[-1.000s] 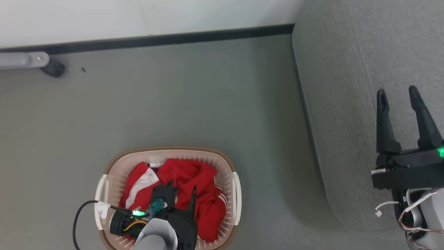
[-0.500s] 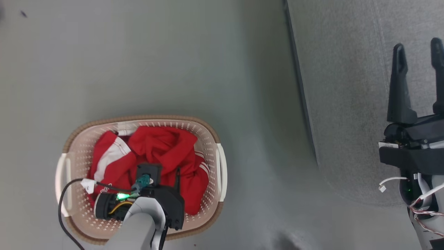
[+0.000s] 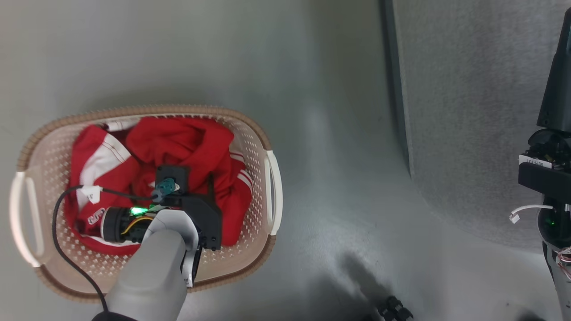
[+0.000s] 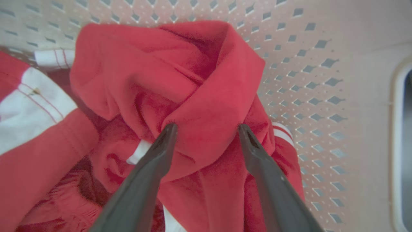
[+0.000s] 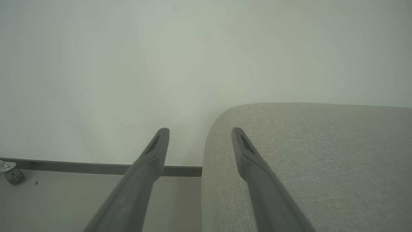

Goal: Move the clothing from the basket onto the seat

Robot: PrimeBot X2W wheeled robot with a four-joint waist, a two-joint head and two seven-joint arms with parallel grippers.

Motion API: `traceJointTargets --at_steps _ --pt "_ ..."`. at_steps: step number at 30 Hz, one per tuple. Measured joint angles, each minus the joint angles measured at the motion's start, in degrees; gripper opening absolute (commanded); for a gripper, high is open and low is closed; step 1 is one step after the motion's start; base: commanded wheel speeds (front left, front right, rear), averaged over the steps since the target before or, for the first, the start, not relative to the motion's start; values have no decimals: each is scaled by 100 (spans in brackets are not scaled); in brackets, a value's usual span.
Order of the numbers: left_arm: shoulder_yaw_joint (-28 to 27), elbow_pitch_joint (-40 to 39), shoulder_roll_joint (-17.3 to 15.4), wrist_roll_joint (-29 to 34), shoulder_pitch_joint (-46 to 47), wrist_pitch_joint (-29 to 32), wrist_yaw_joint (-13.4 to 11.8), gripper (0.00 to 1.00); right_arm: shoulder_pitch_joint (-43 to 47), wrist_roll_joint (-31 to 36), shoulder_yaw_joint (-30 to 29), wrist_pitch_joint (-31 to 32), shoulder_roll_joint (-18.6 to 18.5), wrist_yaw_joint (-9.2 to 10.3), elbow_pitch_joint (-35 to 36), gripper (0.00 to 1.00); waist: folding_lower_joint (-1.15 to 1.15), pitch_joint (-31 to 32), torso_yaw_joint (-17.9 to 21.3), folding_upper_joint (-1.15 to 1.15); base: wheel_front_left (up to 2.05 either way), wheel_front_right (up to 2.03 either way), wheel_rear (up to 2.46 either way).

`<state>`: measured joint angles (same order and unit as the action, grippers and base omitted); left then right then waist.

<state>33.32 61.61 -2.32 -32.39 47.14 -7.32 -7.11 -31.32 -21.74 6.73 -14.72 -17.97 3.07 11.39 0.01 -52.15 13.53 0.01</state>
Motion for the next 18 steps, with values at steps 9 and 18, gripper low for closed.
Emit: traceJointTargets --at_steps 9,18 --pt "-49 377 -1 -53 90 171 0 100 -6 12 -38 0 63 -1 -2 100 0 -534 68 0 0 0 0" --pt "25 471 -5 -237 183 218 -1 0 -112 54 -37 0 103 -55 3 100 -1 -654 76 0 0 0 0"
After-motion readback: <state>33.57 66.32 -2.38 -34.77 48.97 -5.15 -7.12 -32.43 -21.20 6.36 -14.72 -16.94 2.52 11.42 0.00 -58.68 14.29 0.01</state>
